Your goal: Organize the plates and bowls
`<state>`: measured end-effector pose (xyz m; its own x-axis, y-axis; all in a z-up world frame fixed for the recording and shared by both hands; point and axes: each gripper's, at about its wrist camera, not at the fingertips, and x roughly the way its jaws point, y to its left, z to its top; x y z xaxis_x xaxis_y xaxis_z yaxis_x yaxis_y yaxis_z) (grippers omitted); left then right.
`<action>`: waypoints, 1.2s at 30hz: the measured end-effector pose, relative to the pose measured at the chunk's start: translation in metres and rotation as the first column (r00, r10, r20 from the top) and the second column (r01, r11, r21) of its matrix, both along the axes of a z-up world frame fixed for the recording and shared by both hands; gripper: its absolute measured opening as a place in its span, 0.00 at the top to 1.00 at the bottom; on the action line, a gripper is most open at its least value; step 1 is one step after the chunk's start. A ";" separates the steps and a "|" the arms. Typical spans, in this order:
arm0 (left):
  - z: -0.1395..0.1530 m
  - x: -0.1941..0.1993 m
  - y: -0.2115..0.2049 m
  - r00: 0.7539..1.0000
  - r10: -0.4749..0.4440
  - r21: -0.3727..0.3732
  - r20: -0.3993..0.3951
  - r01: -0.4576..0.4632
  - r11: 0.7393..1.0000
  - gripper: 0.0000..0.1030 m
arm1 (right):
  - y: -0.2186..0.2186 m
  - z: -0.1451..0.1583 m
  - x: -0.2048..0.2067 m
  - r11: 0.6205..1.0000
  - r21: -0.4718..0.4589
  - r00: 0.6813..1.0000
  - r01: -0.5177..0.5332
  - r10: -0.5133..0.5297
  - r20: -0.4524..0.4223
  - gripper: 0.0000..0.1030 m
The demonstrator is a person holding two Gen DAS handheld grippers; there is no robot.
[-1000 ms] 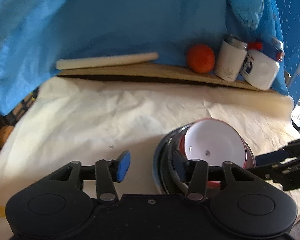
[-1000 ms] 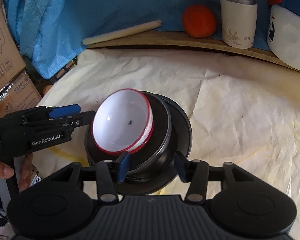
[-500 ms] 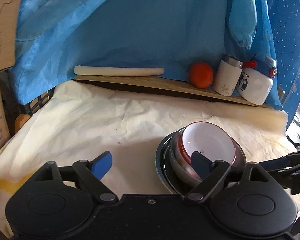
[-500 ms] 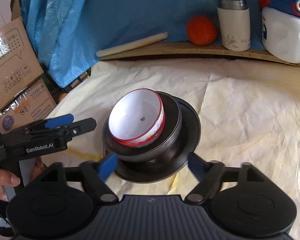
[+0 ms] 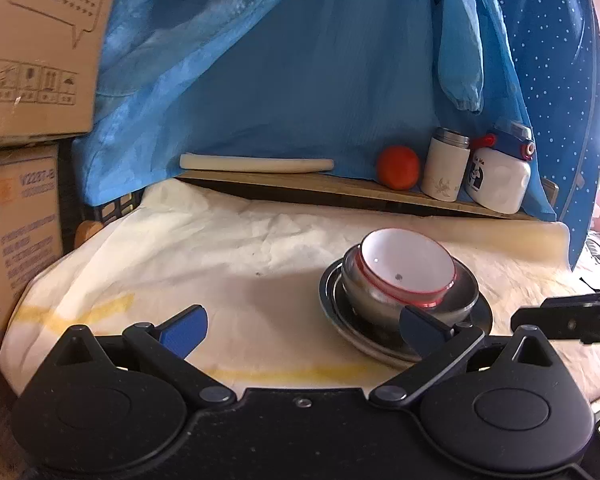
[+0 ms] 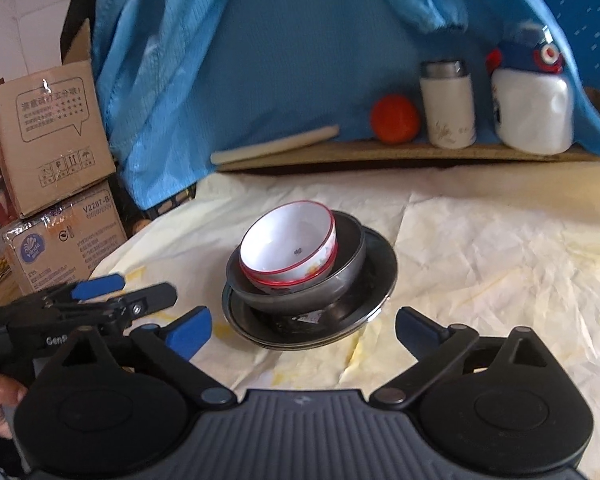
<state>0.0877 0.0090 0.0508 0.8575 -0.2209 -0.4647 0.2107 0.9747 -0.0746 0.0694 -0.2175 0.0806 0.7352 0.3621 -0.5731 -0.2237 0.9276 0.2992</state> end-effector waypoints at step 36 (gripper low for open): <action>-0.036 -0.058 -0.001 0.993 0.097 -0.031 0.062 -0.096 0.995 0.01 | 0.006 -0.040 -0.078 0.978 -0.061 0.955 0.201 -0.181 0.235 0.00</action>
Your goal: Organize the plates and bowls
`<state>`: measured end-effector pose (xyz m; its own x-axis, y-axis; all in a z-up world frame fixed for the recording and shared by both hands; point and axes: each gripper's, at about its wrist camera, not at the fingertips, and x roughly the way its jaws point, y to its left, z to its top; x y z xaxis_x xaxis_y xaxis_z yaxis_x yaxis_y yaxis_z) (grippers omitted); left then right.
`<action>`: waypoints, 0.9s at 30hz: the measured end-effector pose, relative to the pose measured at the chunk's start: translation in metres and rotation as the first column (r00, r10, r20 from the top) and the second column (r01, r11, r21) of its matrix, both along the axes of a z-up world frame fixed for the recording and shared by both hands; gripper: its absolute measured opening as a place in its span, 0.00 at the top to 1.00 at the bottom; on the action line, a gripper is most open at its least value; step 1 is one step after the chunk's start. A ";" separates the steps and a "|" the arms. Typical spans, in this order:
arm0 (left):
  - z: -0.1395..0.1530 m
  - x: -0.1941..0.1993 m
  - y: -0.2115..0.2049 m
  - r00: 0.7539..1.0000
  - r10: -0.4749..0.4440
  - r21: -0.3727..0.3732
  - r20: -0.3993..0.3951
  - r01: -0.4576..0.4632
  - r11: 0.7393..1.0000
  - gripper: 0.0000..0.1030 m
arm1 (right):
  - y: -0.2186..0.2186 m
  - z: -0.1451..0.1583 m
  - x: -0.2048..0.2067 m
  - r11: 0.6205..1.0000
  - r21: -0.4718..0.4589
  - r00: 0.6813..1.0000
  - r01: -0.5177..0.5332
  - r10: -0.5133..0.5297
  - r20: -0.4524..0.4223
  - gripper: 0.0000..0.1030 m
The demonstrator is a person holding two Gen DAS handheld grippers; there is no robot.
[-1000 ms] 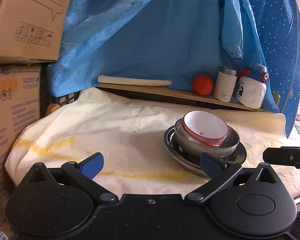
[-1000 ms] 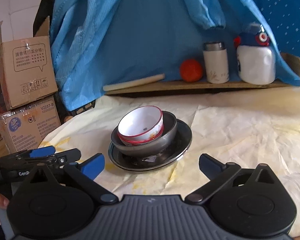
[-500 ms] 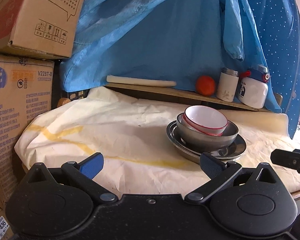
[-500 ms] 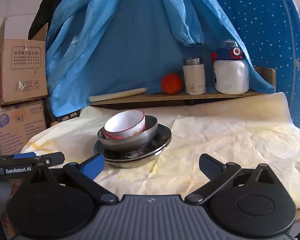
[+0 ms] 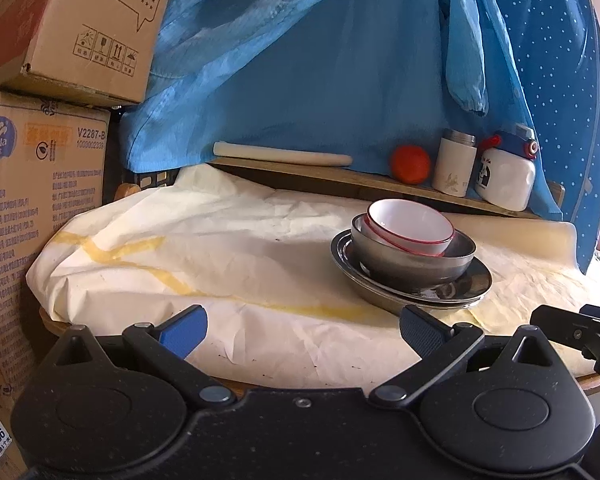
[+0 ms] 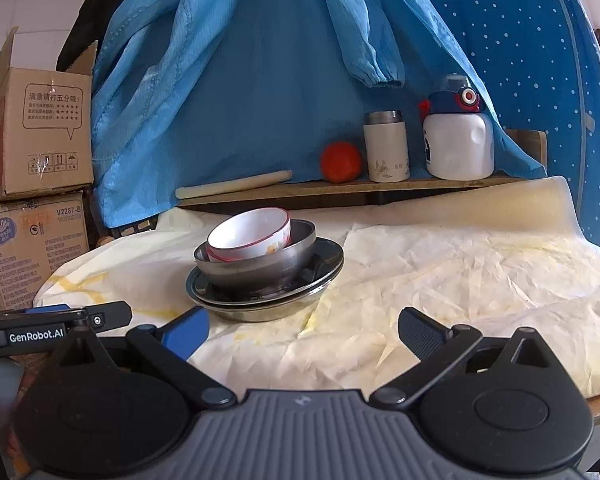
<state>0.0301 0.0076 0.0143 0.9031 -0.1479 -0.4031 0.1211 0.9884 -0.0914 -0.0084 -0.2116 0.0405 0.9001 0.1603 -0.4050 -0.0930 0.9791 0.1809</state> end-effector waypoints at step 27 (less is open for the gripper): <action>-0.001 -0.001 0.005 1.000 0.027 -0.049 -0.016 -0.027 0.998 0.01 | 0.002 -0.003 0.000 1.000 0.009 1.000 0.004 -0.004 0.005 0.00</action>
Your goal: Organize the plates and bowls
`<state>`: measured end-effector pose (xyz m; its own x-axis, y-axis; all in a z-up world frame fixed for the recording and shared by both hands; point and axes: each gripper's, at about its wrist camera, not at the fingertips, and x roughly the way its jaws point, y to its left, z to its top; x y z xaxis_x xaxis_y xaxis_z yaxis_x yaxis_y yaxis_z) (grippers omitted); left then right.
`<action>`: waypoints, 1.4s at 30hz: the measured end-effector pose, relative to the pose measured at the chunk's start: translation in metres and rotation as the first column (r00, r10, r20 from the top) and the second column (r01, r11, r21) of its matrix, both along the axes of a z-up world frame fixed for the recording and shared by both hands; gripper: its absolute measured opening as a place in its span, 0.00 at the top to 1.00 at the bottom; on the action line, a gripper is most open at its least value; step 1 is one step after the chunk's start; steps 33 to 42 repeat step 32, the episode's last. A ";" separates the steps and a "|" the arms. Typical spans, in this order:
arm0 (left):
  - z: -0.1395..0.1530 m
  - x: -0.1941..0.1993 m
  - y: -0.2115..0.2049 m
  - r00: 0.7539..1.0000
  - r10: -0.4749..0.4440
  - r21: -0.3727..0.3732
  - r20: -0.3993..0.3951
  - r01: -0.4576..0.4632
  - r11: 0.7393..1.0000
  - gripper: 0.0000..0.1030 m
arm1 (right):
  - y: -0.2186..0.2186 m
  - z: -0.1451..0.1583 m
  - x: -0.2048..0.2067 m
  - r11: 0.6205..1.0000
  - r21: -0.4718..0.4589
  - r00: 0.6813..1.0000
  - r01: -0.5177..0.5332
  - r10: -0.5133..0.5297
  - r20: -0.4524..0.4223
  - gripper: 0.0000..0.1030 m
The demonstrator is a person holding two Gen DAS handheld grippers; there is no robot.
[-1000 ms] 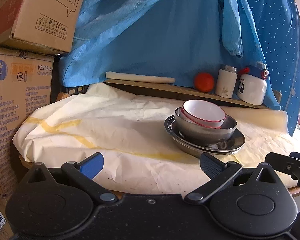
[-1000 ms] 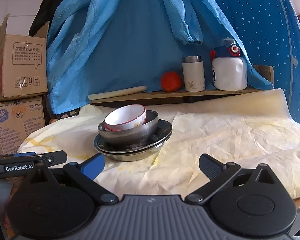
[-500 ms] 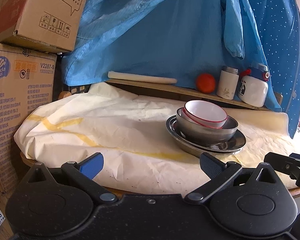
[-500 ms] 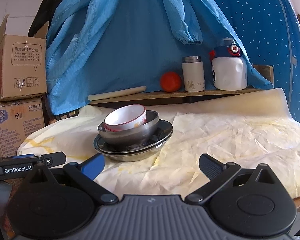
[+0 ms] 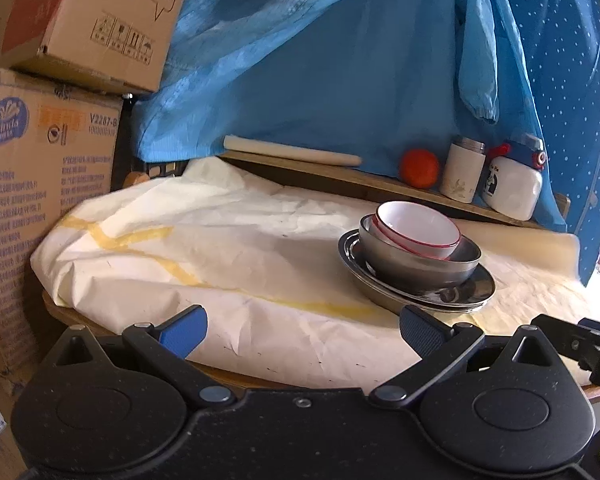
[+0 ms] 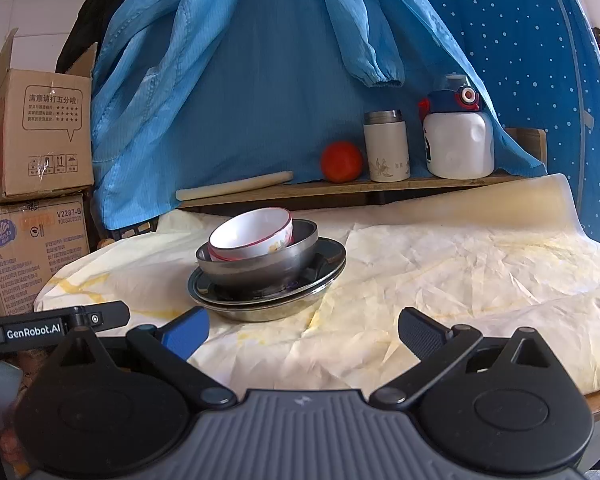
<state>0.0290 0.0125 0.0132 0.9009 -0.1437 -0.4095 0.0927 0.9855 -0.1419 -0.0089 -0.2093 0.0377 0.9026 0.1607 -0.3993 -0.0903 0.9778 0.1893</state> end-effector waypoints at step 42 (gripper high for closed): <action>0.000 -0.002 -0.007 0.999 0.006 0.070 0.041 -0.009 0.998 0.01 | 0.002 -0.002 0.001 1.000 -0.005 1.000 -0.011 0.011 -0.003 0.00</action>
